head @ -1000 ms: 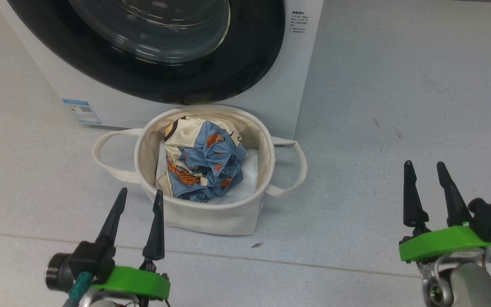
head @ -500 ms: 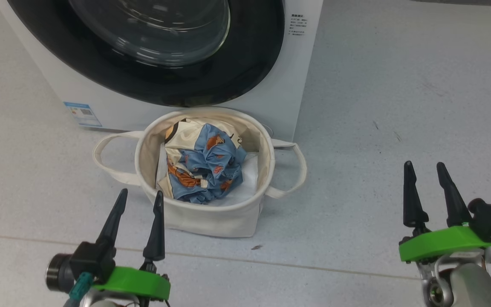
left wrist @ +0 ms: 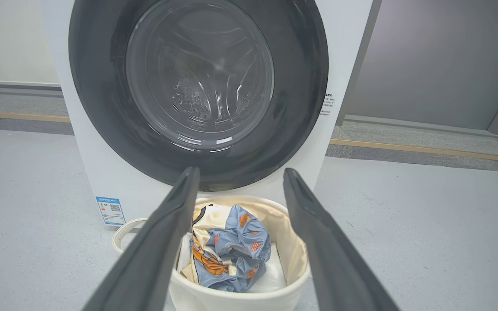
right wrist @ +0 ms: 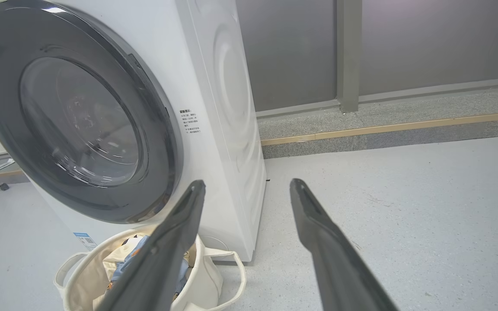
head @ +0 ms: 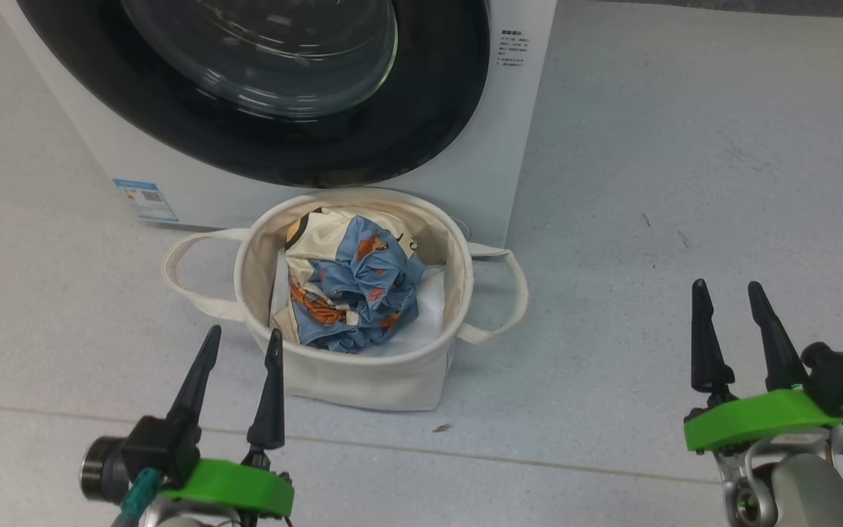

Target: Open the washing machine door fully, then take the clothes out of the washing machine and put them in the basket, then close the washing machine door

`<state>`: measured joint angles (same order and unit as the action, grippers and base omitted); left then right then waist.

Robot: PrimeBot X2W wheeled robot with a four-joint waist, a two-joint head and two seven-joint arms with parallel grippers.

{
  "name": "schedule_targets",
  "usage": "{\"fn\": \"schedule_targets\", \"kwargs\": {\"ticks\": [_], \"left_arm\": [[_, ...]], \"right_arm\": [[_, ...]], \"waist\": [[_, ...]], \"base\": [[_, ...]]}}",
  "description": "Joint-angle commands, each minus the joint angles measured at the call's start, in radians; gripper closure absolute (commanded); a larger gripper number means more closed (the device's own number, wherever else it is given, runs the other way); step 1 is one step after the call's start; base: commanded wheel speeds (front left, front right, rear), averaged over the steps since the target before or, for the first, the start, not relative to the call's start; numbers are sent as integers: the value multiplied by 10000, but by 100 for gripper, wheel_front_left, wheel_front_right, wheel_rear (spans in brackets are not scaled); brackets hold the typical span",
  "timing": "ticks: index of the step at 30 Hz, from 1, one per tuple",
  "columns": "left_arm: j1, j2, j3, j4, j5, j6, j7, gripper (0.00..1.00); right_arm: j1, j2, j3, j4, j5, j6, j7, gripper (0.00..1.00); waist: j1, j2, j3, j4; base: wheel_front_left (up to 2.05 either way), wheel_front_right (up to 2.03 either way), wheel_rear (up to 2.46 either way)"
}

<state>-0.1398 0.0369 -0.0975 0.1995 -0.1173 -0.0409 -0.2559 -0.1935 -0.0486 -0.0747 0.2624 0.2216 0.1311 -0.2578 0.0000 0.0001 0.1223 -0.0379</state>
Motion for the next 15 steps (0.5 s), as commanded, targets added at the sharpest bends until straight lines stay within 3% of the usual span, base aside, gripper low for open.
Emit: {"fn": "schedule_targets", "kwargs": {"ticks": [1,15], "left_arm": [[-91,133,270,-300,-71,40,-59,0],[-110,133,328,-189,-160,-26,-59,0]], "right_arm": [[-47,-16,251,-285,21,-4,-40,0],[-109,-16,284,-265,52,-4,-40,0]], "waist": [[0,-1,11,8],[0,-1,70,69]], "base": [[0,0,0],[0,0,0]]}}
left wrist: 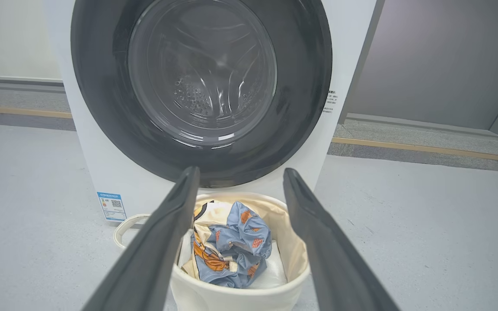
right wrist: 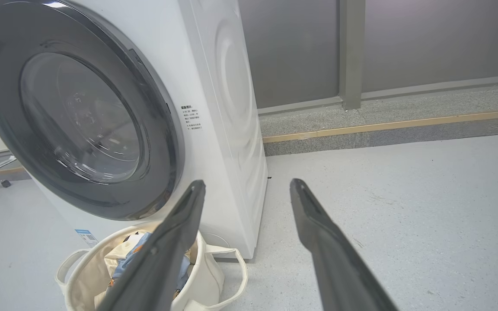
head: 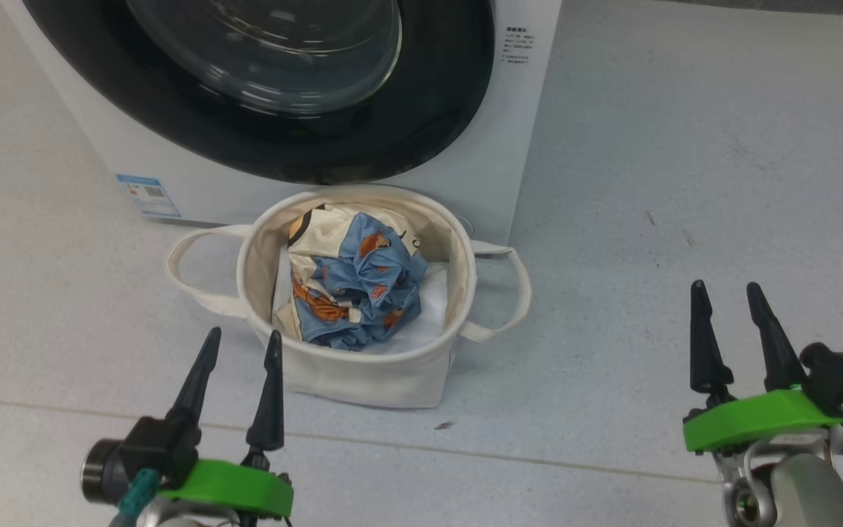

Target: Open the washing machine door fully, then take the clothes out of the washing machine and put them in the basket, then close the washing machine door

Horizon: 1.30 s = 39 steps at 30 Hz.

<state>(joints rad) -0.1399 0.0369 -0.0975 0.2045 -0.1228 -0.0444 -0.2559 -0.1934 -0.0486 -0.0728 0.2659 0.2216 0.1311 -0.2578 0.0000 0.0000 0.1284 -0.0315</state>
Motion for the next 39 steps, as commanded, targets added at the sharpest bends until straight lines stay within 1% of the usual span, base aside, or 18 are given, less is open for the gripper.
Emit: {"fn": "schedule_targets", "kwargs": {"ticks": [1,2,3,6,9,13,18,39], "left_arm": [[-105,133,319,-200,-188,-8,-59,0],[-103,133,305,-144,-242,-37,-59,0],[1,-2,-4,167,-233,-12,0,100],[44,-15,-21,507,-233,-3,9,100],[64,-14,26,567,-535,-20,91,100],[92,-9,92,552,-1012,-48,212,100],[101,-3,174,555,-1596,-82,355,100],[136,23,550,532,-4167,-234,1001,100]], "right_arm": [[-118,-16,276,-301,49,-4,-40,0],[-125,-16,287,-302,48,-4,-40,0],[0,0,18,14,3,0,0,100],[41,34,15,322,6,0,14,100],[70,45,0,374,292,0,94,100],[118,43,-12,342,743,0,214,100],[149,40,-24,327,1297,0,358,100],[278,29,-99,228,3735,-1,1007,100]], "waist": [[0,0,19,11],[0,0,29,18],[0,0,31,20],[0,0,33,22],[2,0,18,29],[22,0,-57,38],[1,0,-91,50],[0,0,-314,101]], "base": [[0,0,0],[0,0,0],[0,0,0],[0,0,0],[0,0,0],[0,0,0],[0,0,0],[0,0,0]]}}
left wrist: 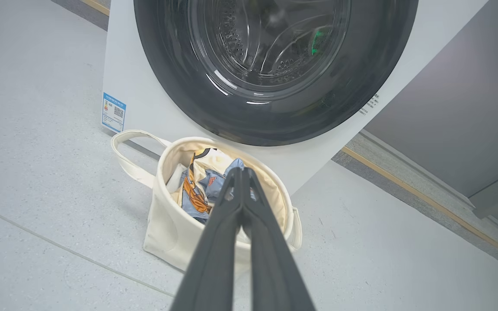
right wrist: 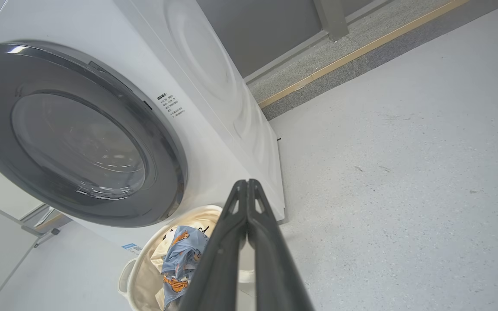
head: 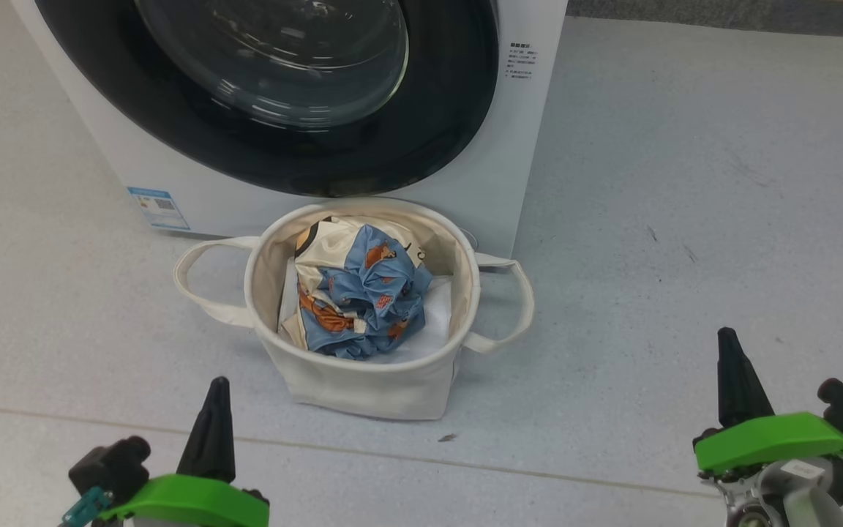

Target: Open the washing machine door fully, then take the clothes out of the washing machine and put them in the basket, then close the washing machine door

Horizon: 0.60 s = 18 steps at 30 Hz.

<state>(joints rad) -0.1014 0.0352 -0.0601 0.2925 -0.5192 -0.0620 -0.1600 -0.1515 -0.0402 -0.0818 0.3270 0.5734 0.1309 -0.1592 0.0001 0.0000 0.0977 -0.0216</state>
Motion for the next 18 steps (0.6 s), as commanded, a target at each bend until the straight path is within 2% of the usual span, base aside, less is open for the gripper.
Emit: {"fn": "schedule_targets", "kwargs": {"ticks": [1,18], "left_arm": [[-248,42,193,-349,-320,-64,72,100],[-216,61,467,-371,-2193,-174,543,100]], "right_arm": [[-135,-56,-13,-389,327,1,51,100],[-34,-64,-67,-466,2103,0,525,100]], "waist": [[-1,0,-16,4],[-1,0,-181,42]], "base": [[0,0,0],[0,0,0]]}}
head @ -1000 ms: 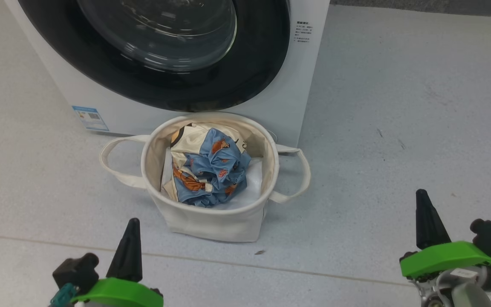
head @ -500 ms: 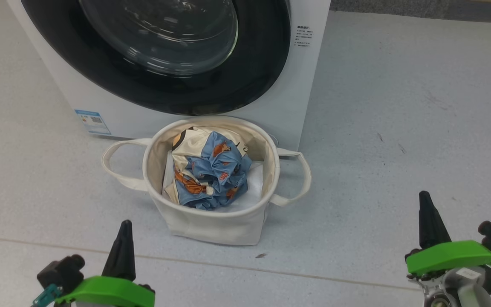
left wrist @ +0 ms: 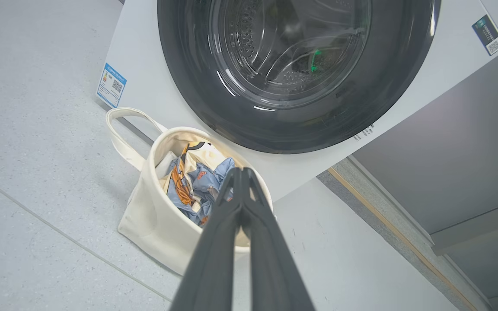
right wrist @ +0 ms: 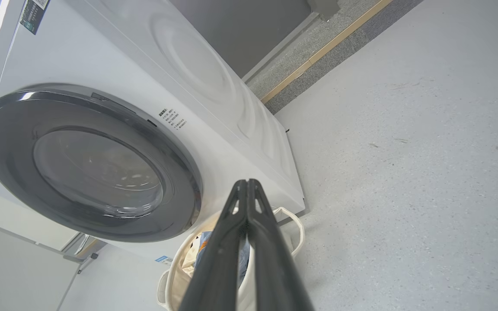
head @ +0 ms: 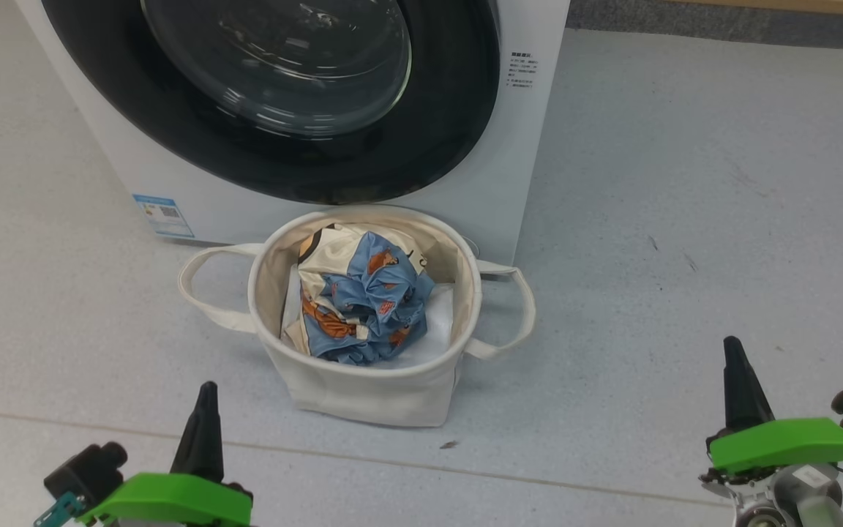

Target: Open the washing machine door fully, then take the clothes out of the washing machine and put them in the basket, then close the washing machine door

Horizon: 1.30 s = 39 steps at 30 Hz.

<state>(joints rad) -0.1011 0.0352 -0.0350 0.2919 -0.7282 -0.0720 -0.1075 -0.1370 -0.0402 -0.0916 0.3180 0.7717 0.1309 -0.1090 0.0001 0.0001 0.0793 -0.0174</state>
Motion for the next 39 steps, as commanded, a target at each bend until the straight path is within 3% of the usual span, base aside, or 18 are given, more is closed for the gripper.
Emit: {"fn": "schedule_targets", "kwargs": {"ticks": [1,39], "left_arm": [[-217,62,233,-366,-220,-81,47,100],[-143,107,865,-416,-4548,-336,1135,100]], "right_arm": [[-173,-64,28,-380,231,0,52,100],[61,-82,-98,-558,4334,-1,1145,100]], "waist": [[0,-1,-8,2],[0,-1,-388,89]], "base": [[0,0,0],[0,0,0]]}}
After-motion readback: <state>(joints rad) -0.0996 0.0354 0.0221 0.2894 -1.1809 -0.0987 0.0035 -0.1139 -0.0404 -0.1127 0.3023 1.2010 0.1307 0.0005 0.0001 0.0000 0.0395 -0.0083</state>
